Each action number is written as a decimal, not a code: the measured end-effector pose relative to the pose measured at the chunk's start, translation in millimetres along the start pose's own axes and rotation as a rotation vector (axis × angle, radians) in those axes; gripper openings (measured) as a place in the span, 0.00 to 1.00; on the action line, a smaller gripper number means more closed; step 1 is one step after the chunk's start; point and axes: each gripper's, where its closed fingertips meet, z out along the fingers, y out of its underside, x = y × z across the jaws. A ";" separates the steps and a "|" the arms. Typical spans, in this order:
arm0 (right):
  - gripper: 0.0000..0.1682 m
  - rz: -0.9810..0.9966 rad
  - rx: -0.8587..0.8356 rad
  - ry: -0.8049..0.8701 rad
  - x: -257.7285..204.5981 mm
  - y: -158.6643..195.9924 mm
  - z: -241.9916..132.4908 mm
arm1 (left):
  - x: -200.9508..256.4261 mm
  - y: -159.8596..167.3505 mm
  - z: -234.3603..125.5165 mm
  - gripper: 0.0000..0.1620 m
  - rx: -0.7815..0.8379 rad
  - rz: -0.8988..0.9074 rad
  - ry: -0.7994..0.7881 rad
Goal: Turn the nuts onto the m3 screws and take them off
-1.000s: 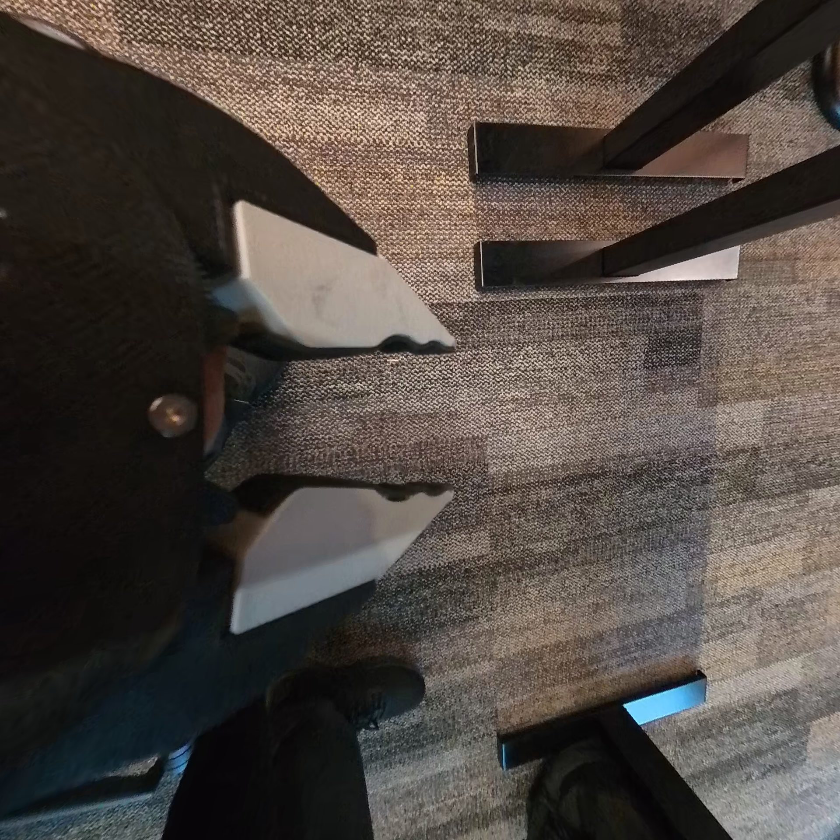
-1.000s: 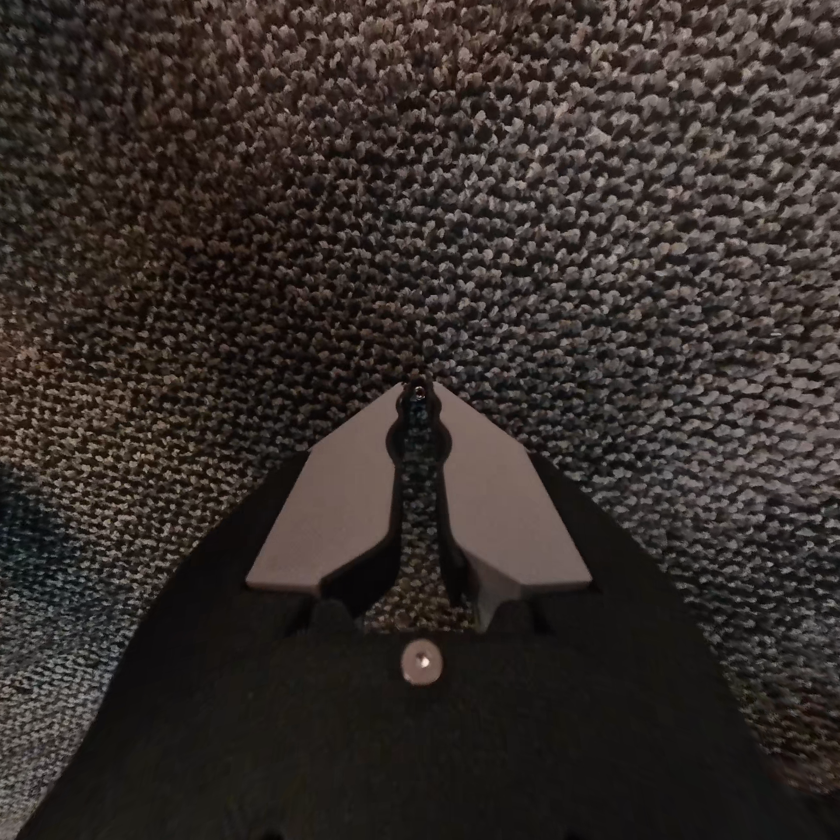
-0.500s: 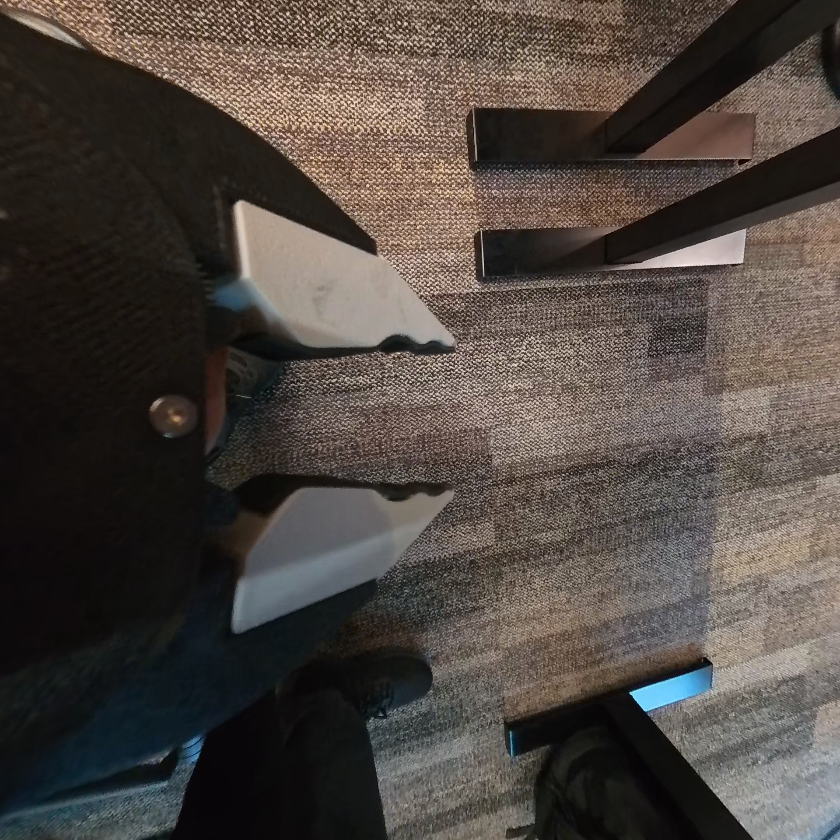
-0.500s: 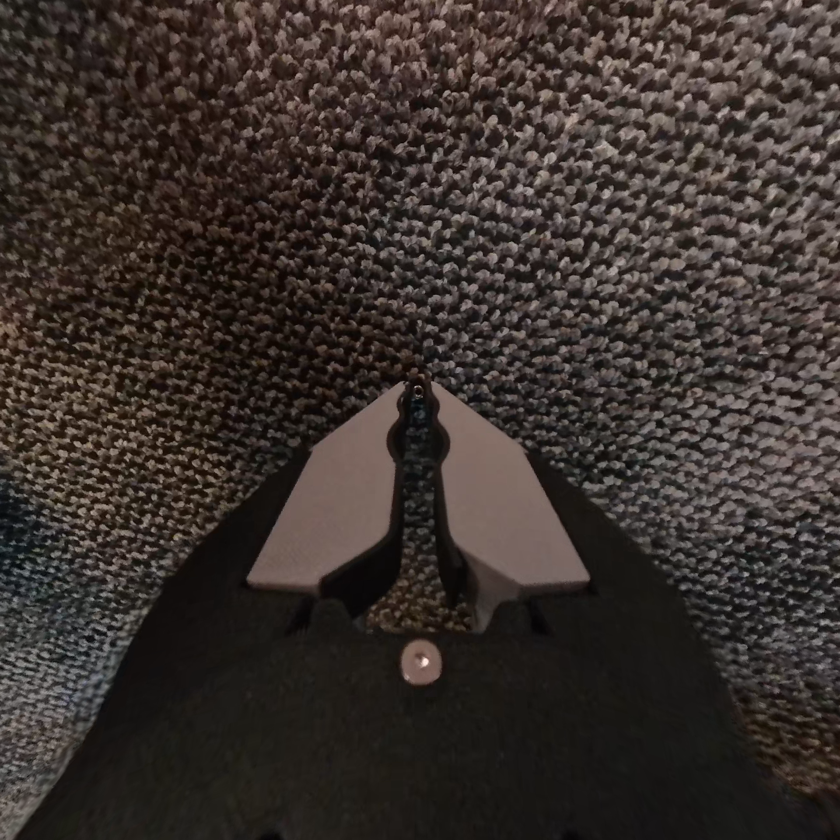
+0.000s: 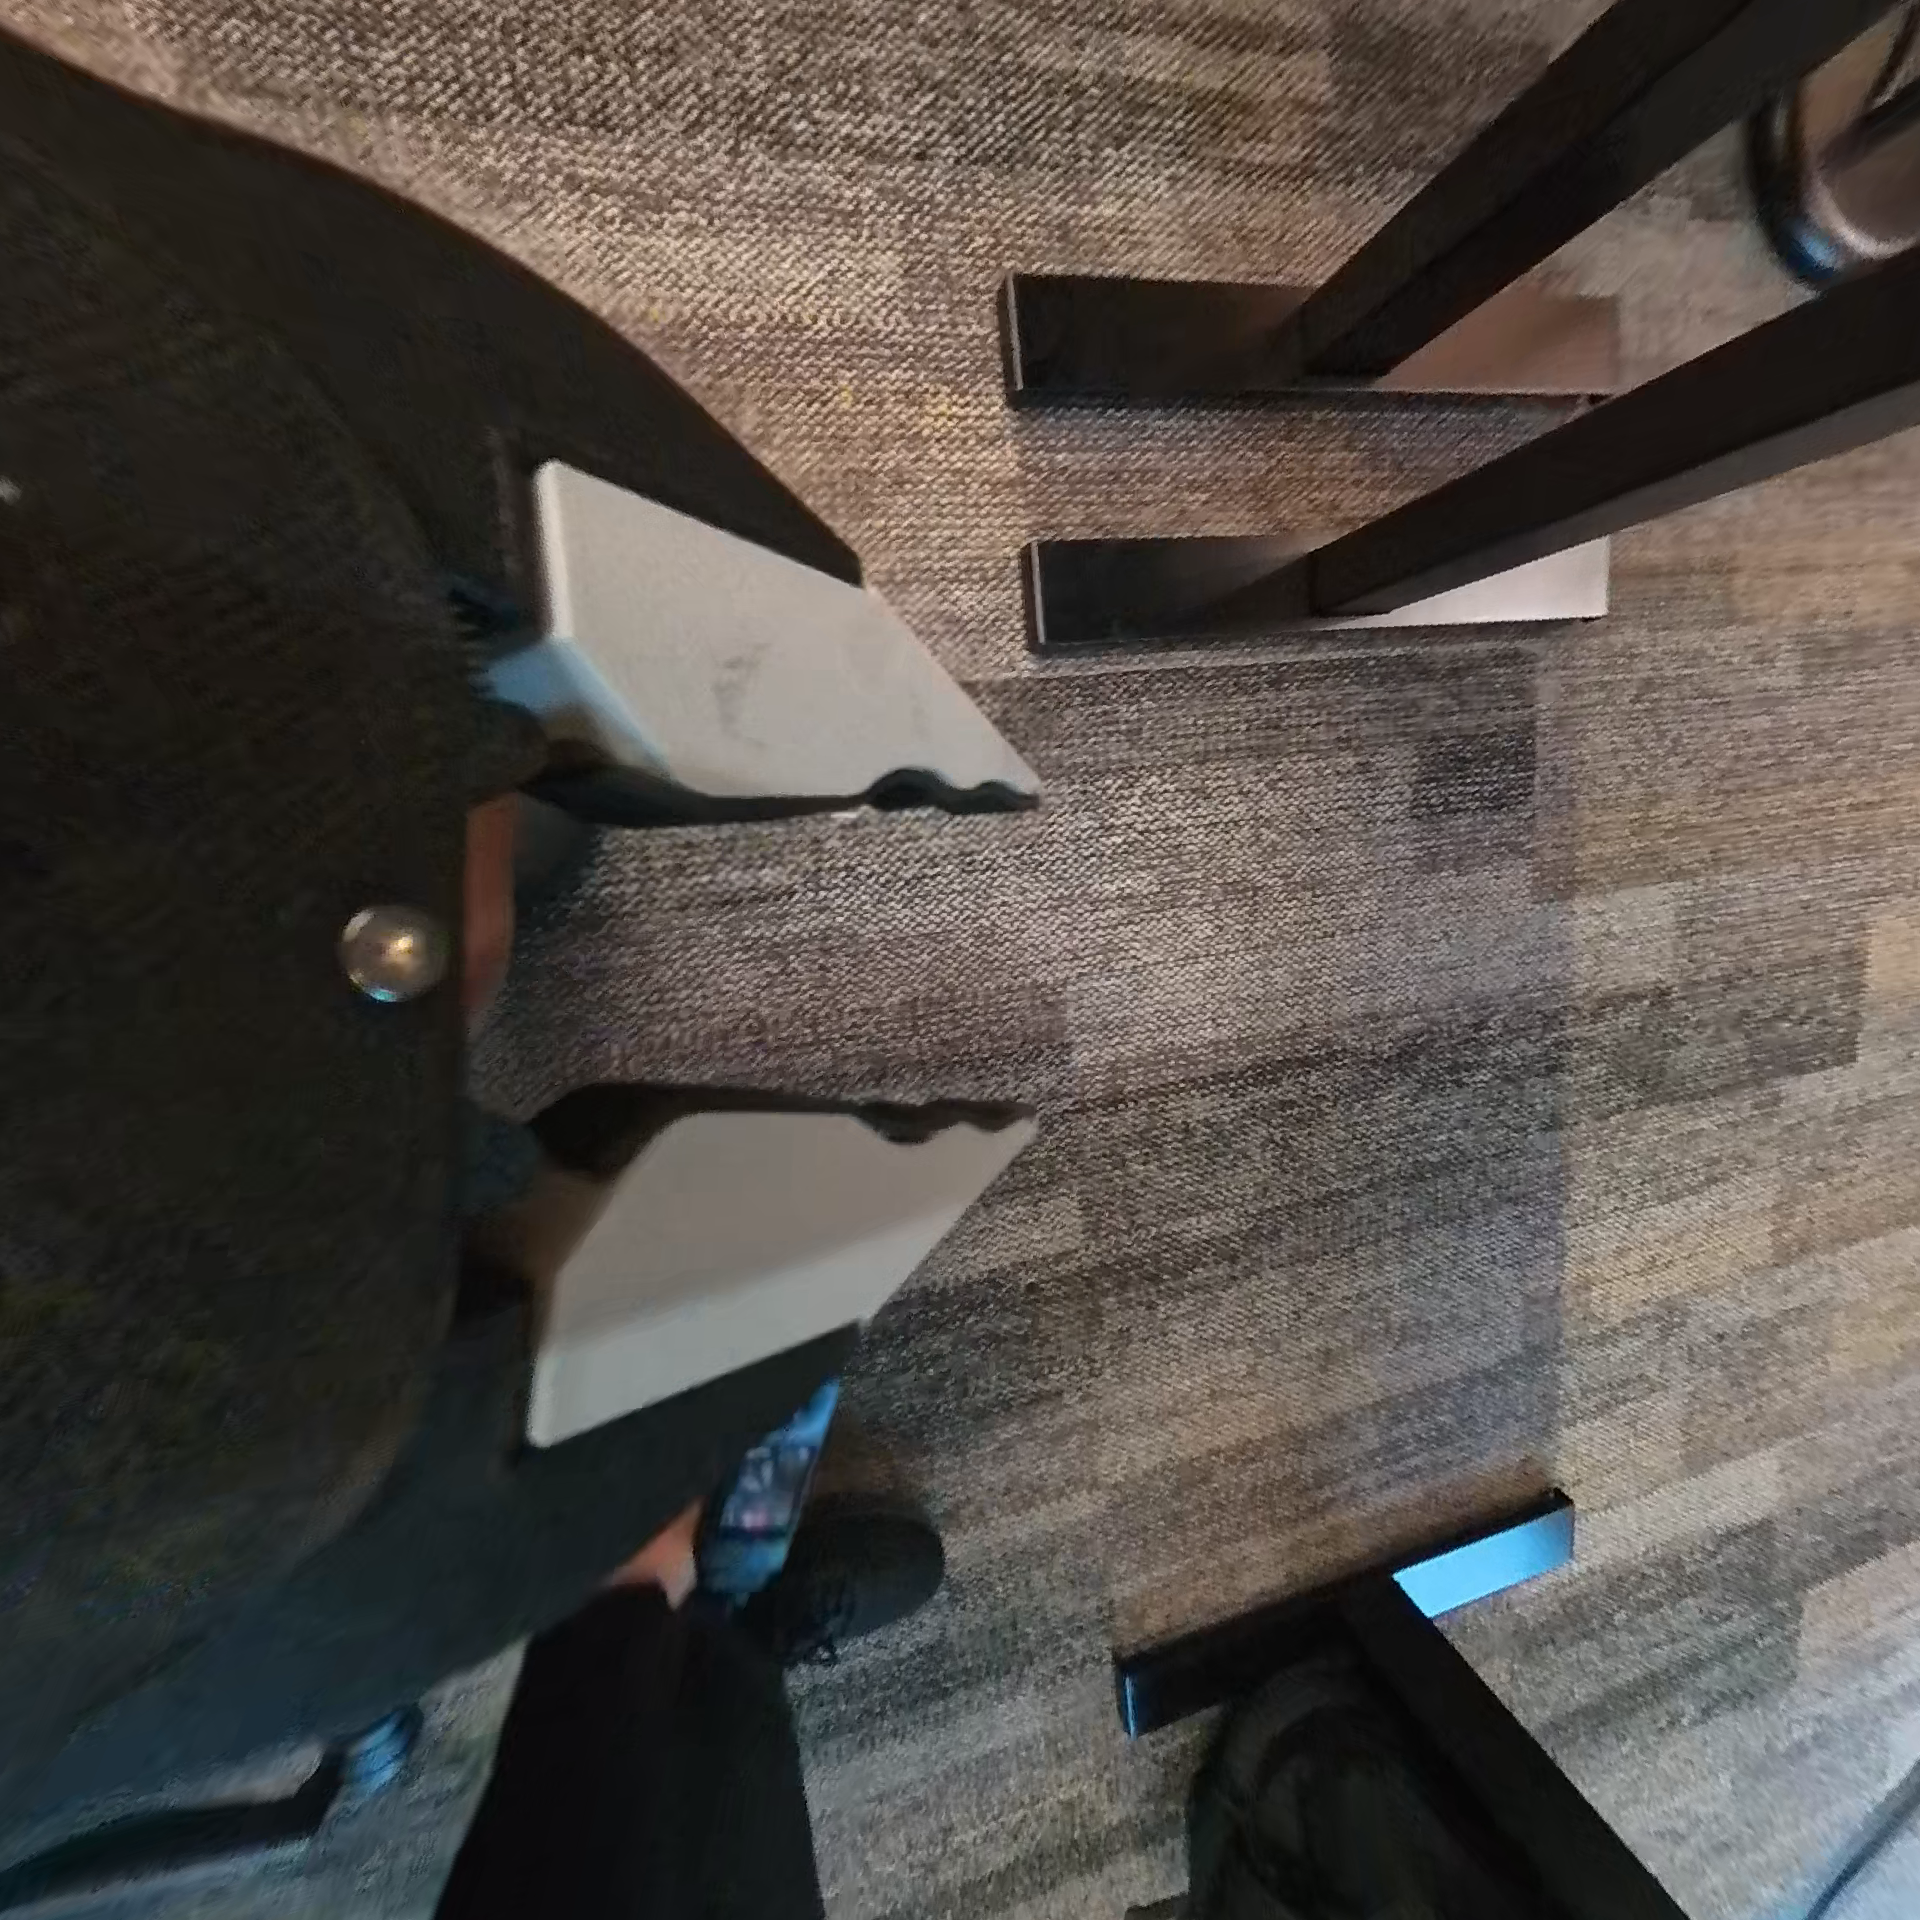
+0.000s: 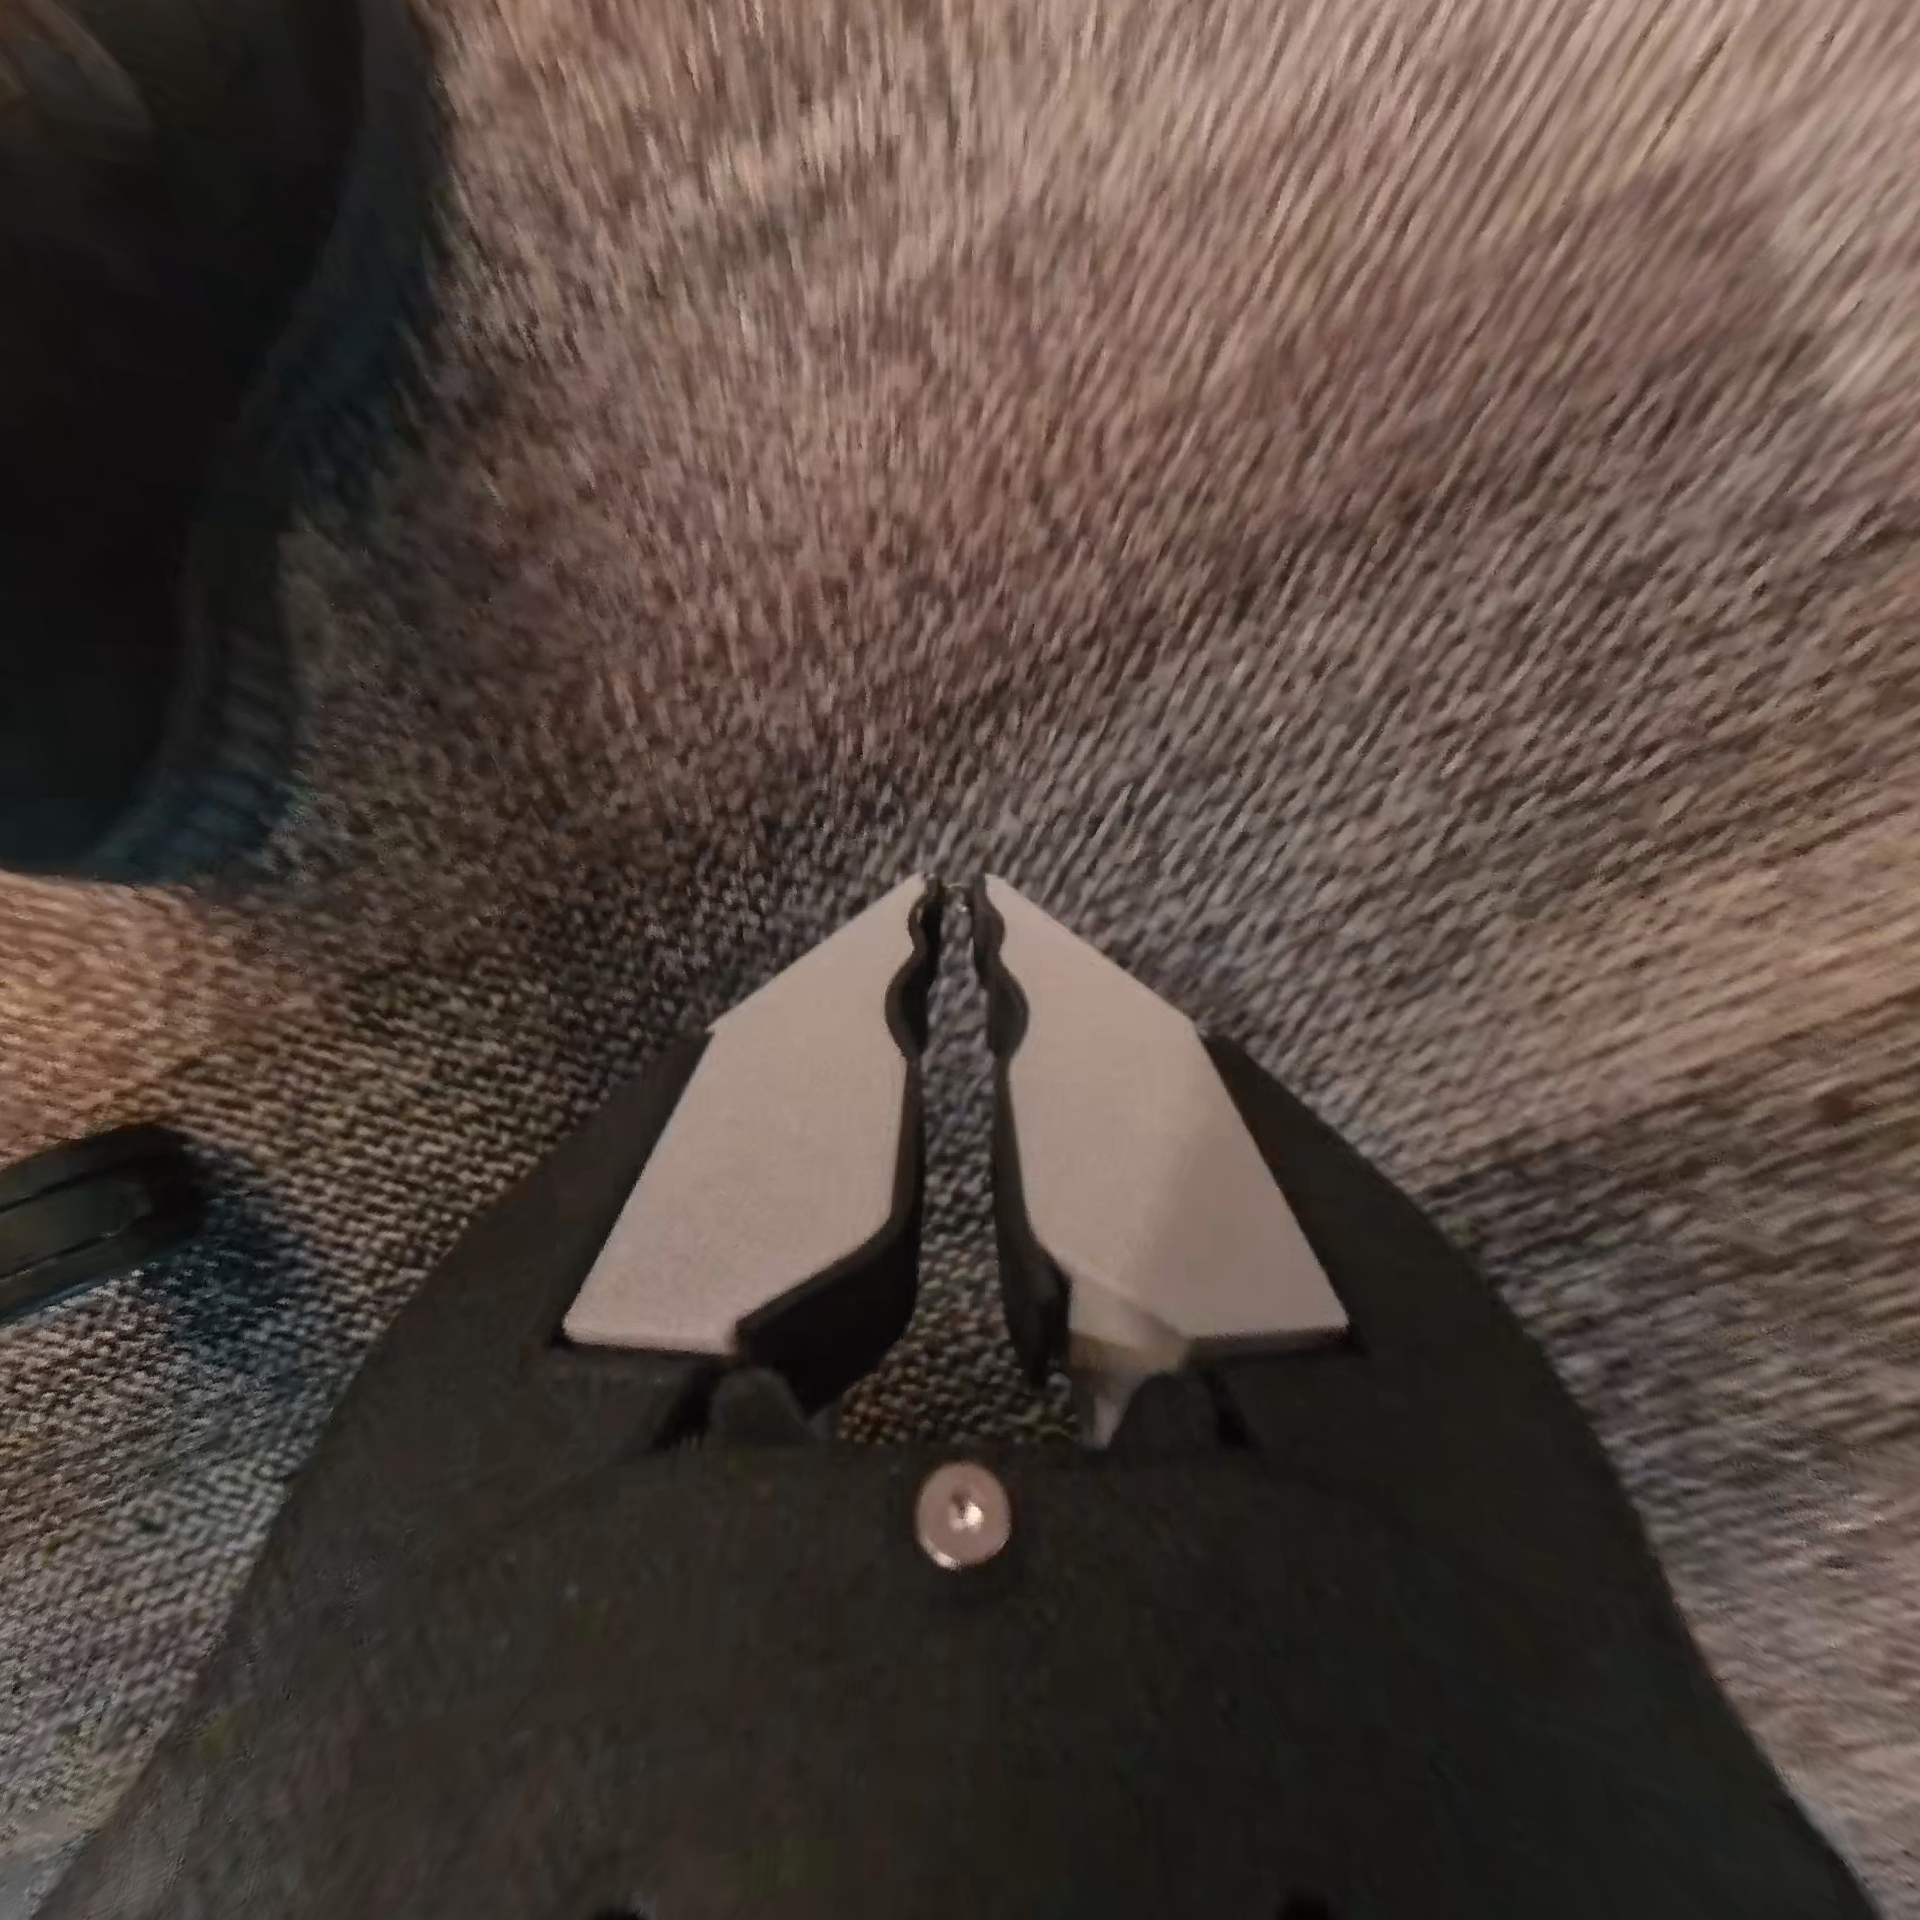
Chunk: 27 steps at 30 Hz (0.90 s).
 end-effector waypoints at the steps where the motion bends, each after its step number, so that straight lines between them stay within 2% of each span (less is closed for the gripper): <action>1: 0.02 -0.024 0.032 -0.006 4.5 -22.5 -17.0 | 0.4 -4.6 1.3 0.33 0.010 0.022 -0.010; 5: 0.02 -0.136 0.186 -0.023 17.3 -125.6 -111.2 | -6.0 -33.5 0.4 0.33 0.073 0.129 -0.073; 9: 0.02 -0.194 0.392 0.008 19.3 -222.2 -242.3 | -1.0 -70.9 -14.9 0.31 0.142 0.139 -0.121; 13: 0.02 -0.203 0.601 0.043 9.9 -277.8 -379.1 | 28.9 -115.2 -51.0 0.34 0.196 0.193 -0.125; 16: 0.01 -0.216 0.741 0.091 3.9 -293.1 -465.3 | 60.1 -134.6 -81.9 0.35 0.222 0.228 -0.082; 19: 0.02 -0.165 0.837 0.117 3.8 -286.6 -527.2 | 90.7 -136.5 -101.6 0.34 0.227 0.258 -0.052; 22: 0.02 -0.113 0.886 0.143 11.9 -266.4 -565.6 | 123.6 -127.9 -104.9 0.33 0.234 0.279 -0.019; 27: 0.01 -0.046 0.962 0.197 43.4 -222.5 -615.9 | 179.6 -120.9 -87.7 0.31 0.221 0.298 0.046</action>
